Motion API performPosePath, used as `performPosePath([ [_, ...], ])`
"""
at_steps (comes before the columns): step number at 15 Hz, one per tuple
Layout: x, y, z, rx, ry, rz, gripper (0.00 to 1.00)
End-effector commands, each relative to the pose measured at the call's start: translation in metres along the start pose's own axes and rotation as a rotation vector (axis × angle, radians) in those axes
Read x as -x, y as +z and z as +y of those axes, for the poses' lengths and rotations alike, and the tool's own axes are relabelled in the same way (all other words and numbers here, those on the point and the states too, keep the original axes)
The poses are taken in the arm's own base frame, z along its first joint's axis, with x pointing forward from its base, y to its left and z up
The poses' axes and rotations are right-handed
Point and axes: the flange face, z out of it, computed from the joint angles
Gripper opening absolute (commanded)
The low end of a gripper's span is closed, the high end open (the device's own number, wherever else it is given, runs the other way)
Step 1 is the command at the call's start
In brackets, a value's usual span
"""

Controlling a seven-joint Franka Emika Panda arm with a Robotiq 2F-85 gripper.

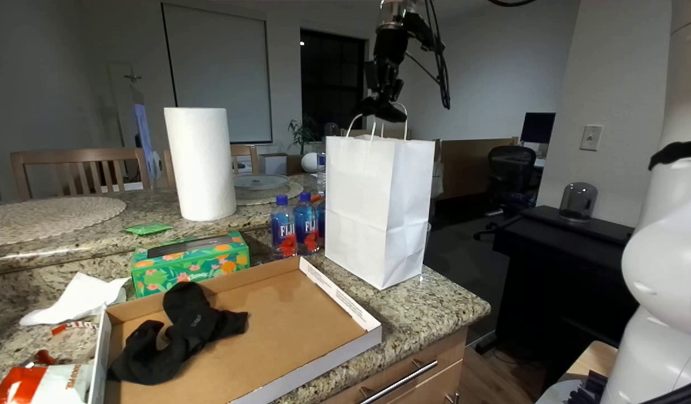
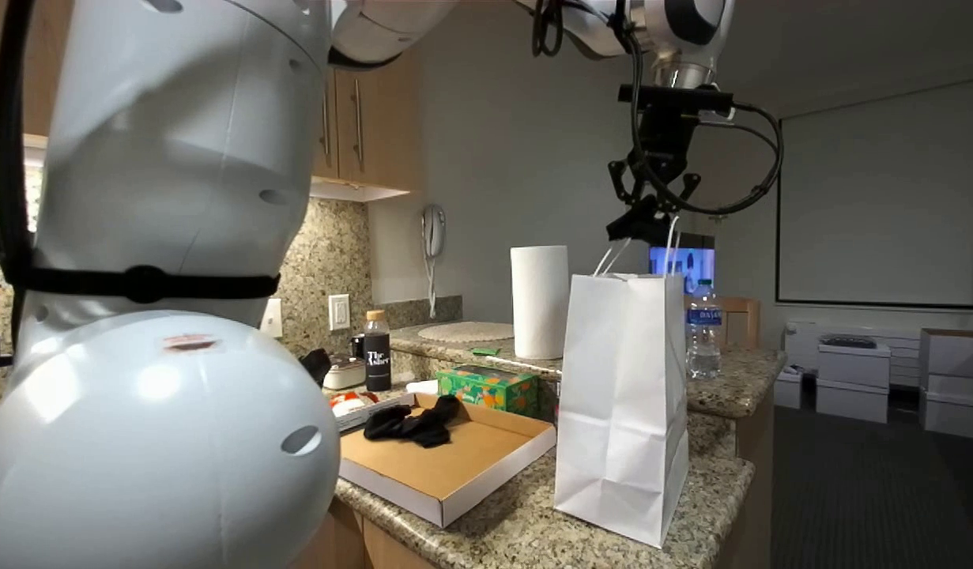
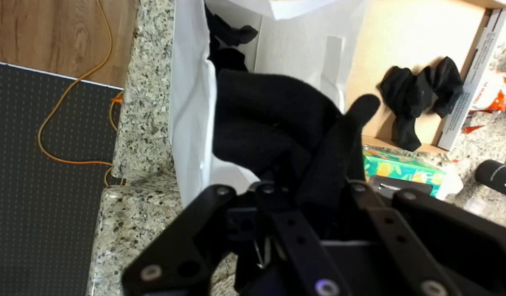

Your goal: Pick up the socks and put them in the paper bag

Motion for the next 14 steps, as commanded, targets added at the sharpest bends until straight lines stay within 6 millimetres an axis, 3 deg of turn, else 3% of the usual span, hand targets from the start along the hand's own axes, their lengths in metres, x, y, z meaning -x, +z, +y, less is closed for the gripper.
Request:
performPosePath([
  [1,0.008,-0.027,0.014,-0.07,0.026,0.034,0.1],
  [7,0.009,-0.035,0.039,-0.128,0.066,0.053,0.1],
  [14,-0.006,-0.021,0.034,-0.06,0.088,0.023,0.1],
])
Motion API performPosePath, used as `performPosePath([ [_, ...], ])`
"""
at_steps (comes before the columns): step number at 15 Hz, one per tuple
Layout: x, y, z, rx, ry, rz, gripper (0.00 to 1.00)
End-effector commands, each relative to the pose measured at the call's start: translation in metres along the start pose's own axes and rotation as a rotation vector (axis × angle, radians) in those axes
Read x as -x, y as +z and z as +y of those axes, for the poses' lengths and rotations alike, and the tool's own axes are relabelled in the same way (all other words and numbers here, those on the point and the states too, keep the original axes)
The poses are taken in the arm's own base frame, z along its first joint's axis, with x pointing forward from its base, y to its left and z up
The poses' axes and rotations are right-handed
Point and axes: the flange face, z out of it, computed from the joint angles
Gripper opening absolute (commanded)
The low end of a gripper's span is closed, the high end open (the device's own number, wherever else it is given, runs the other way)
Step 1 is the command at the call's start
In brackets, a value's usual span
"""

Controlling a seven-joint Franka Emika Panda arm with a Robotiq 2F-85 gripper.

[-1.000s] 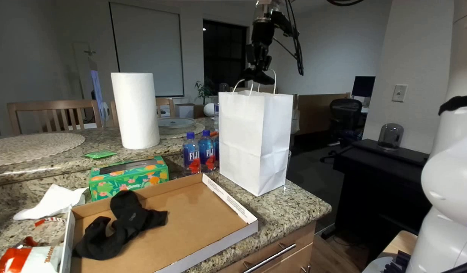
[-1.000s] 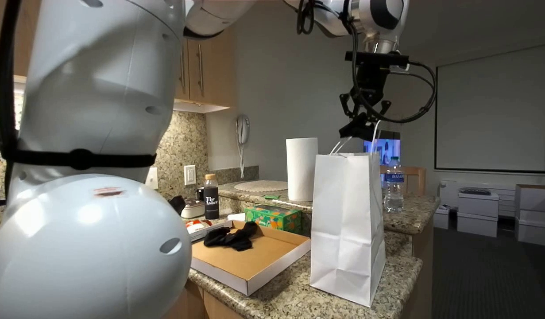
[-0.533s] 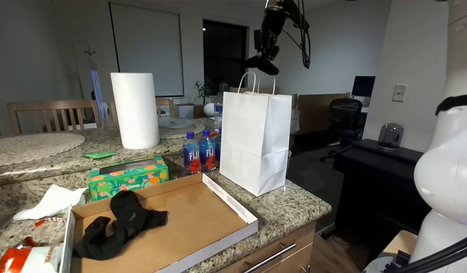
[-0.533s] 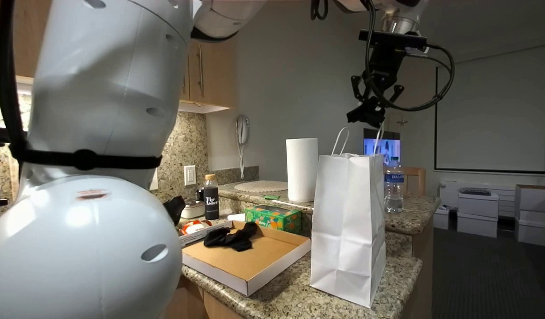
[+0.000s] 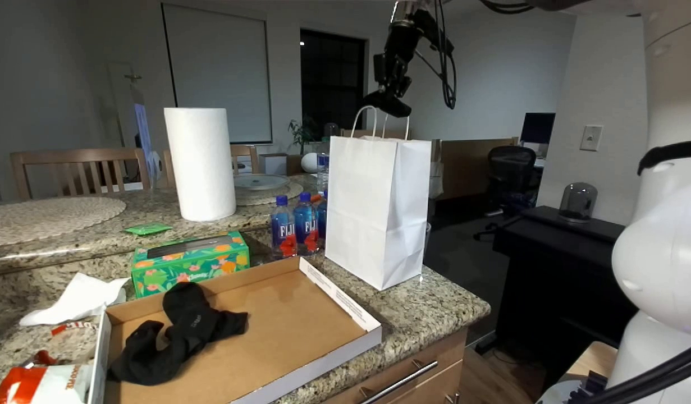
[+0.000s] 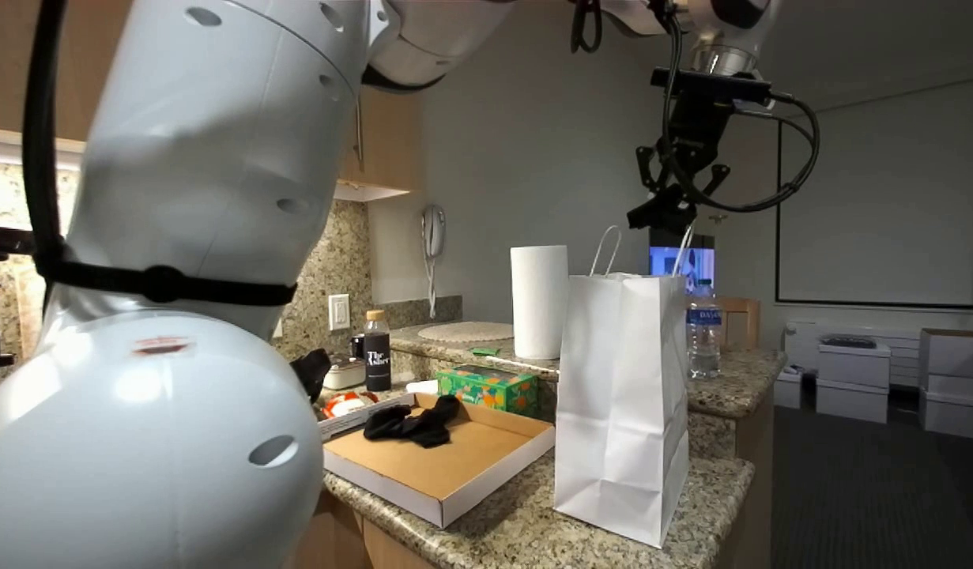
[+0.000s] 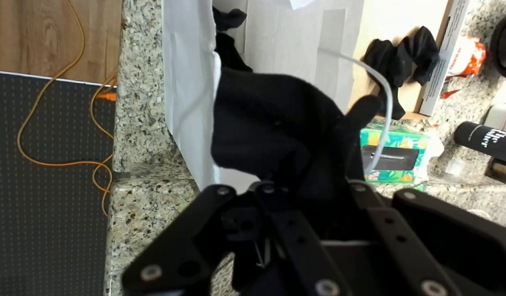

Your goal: Pick up the socks and put them in the paper bag

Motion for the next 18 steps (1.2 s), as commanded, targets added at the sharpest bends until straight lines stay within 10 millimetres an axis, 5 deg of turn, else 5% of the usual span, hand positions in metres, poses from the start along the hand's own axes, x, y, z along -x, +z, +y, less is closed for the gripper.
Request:
performPosePath([
  [1,-0.005,0.002,-0.009,0.056,0.021,-0.025,0.1],
  [9,-0.007,0.021,-0.036,0.258,0.001,-0.118,0.13],
  [10,-0.007,0.024,-0.04,0.268,-0.009,-0.133,0.19],
  [12,-0.007,0.028,-0.047,0.29,-0.019,-0.146,0.46],
  [18,-0.002,0.038,-0.07,0.328,-0.04,-0.163,0.81],
])
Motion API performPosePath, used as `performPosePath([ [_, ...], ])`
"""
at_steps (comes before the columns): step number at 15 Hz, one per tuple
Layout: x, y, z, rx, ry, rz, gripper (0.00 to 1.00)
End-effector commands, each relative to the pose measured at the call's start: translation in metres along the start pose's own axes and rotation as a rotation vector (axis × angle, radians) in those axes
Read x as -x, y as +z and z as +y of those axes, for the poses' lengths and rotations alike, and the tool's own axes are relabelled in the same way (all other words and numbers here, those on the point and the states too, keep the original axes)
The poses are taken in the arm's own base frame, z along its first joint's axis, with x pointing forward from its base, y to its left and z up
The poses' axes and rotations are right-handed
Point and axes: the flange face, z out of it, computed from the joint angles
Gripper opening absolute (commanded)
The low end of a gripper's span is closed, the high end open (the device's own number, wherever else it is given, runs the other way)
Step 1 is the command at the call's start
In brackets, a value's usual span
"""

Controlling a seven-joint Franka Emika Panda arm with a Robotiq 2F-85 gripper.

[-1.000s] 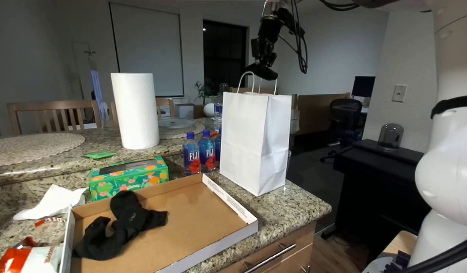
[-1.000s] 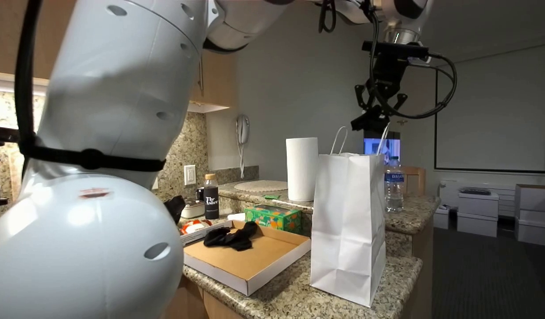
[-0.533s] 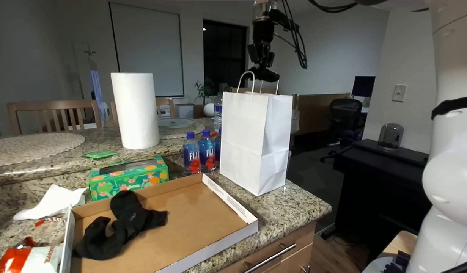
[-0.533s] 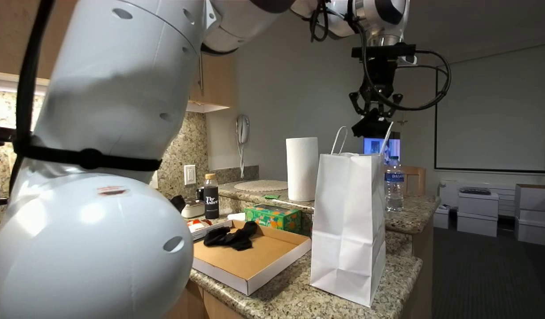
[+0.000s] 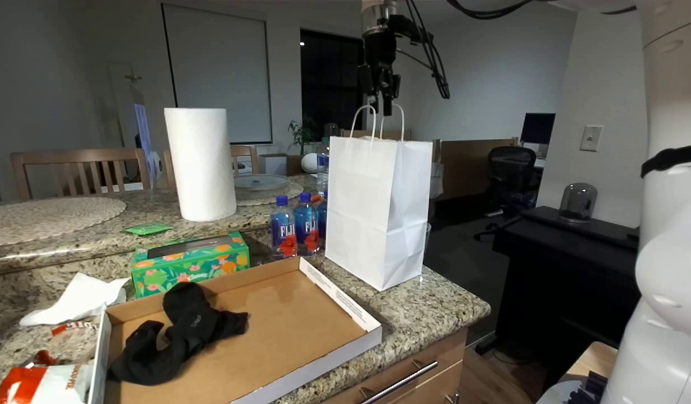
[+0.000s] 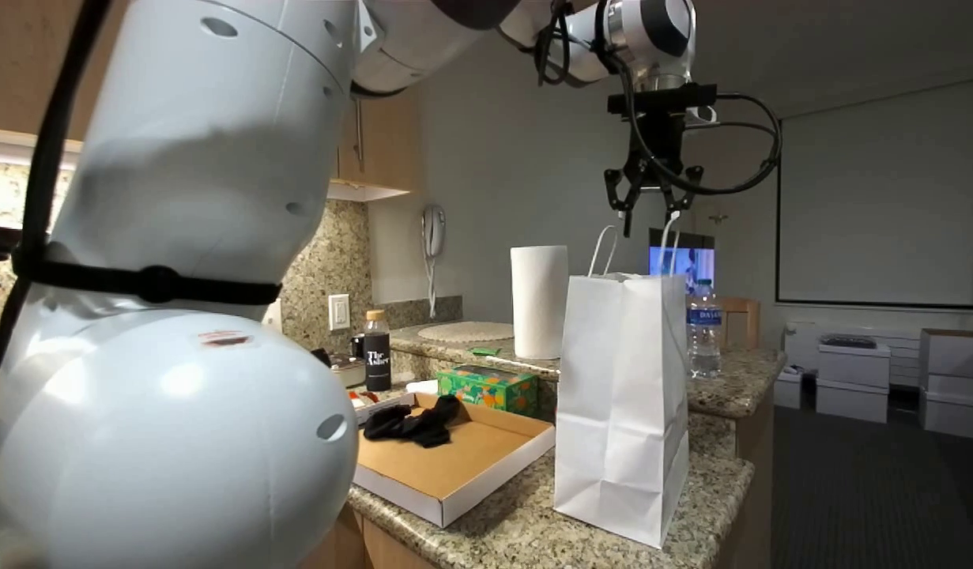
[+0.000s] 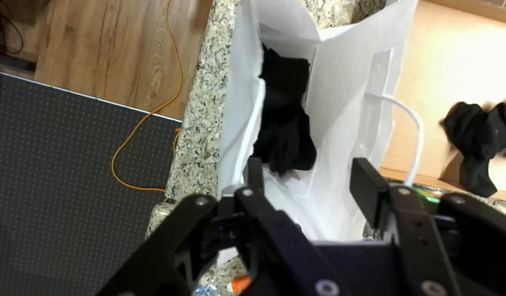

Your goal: Pick up the socks and put them in the paper bag

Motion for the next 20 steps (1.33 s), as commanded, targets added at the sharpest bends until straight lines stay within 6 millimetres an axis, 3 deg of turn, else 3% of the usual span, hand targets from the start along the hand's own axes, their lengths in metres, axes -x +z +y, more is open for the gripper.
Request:
performPosePath([
  [1,0.015,-0.003,-0.019,0.014,0.026,0.011,0.89],
  [3,0.022,-0.01,-0.028,-0.021,0.03,0.035,1.0],
  [7,0.047,-0.048,-0.065,-0.117,0.003,0.221,1.0],
  [10,0.064,-0.076,-0.115,-0.095,-0.041,0.349,1.0],
  [12,0.067,-0.073,-0.164,-0.058,-0.104,0.382,1.0],
  [16,0.052,-0.026,-0.267,-0.012,-0.194,0.428,1.0],
  [20,0.021,0.056,-0.345,-0.09,-0.23,0.471,1.0],
])
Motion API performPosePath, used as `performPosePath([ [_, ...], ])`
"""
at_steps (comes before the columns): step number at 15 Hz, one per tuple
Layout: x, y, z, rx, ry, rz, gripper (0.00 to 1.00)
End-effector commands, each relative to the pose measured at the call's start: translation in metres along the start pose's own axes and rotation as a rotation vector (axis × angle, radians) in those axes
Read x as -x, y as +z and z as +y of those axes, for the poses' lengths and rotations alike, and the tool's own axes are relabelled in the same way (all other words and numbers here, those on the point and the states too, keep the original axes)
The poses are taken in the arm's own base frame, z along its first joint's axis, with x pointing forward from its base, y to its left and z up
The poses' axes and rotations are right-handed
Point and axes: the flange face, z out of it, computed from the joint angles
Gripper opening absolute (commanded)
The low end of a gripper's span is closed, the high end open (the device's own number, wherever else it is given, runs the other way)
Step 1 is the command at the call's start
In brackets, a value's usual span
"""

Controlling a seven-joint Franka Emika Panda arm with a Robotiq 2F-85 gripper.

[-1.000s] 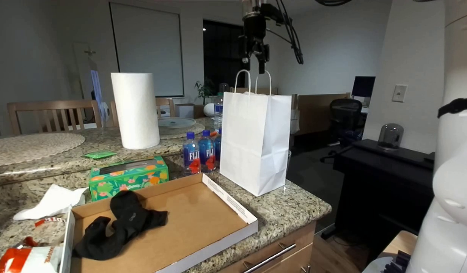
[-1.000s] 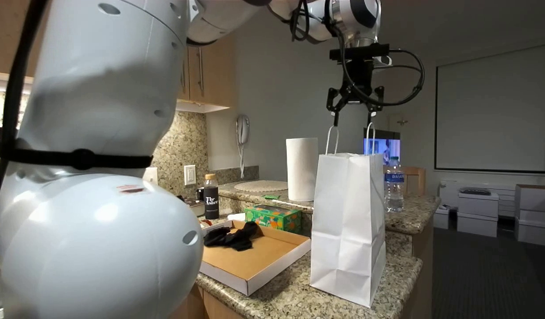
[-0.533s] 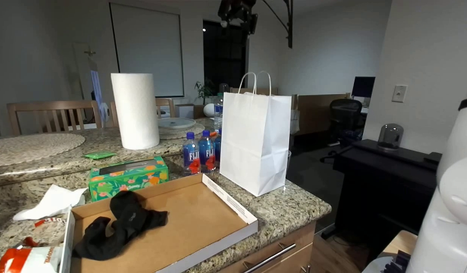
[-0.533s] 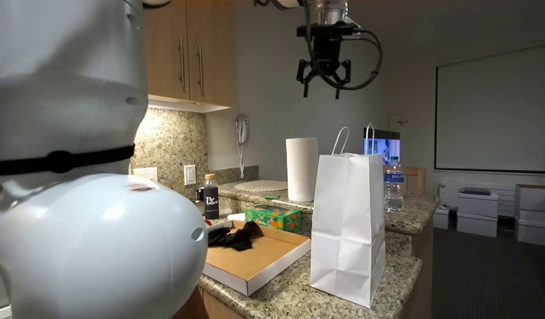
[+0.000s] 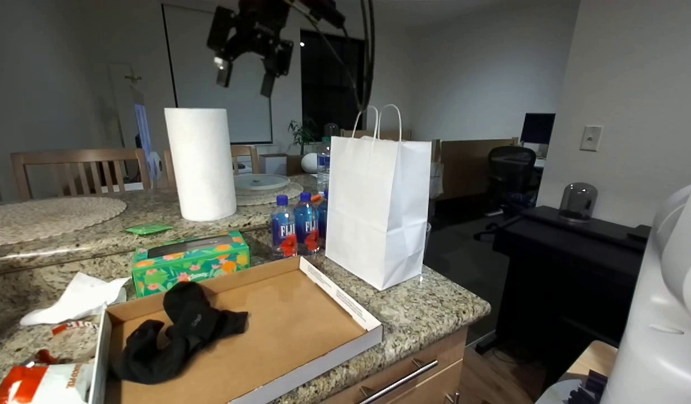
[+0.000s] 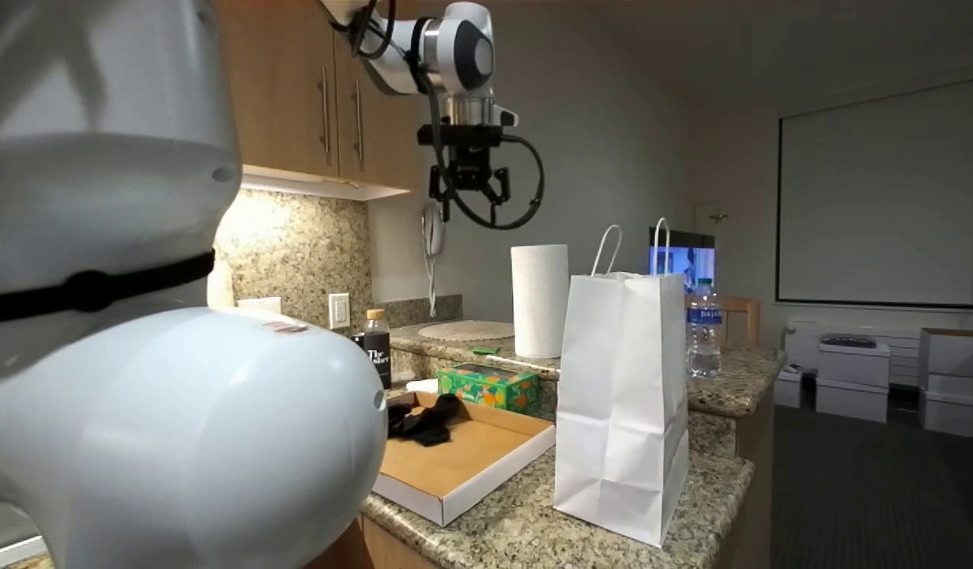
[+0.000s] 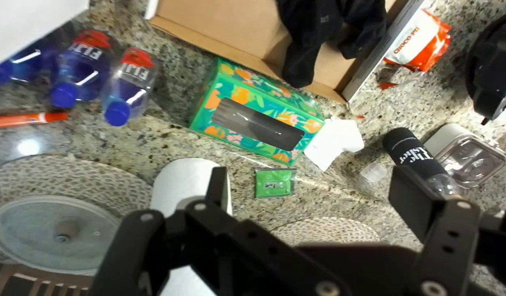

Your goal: Pick up the socks and put them in the paper bag

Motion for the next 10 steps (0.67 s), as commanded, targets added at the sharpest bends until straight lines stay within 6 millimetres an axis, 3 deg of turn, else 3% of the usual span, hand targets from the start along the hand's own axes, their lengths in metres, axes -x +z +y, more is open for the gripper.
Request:
performPosePath([
  [1,0.004,0.085,-0.037,-0.046,0.011,0.02,1.0],
  [3,0.006,0.141,-0.051,-0.088,0.017,-0.023,1.0],
  [7,0.011,0.235,-0.067,-0.137,0.044,-0.119,1.0],
  [10,0.023,0.294,-0.08,-0.12,0.062,-0.201,1.0],
])
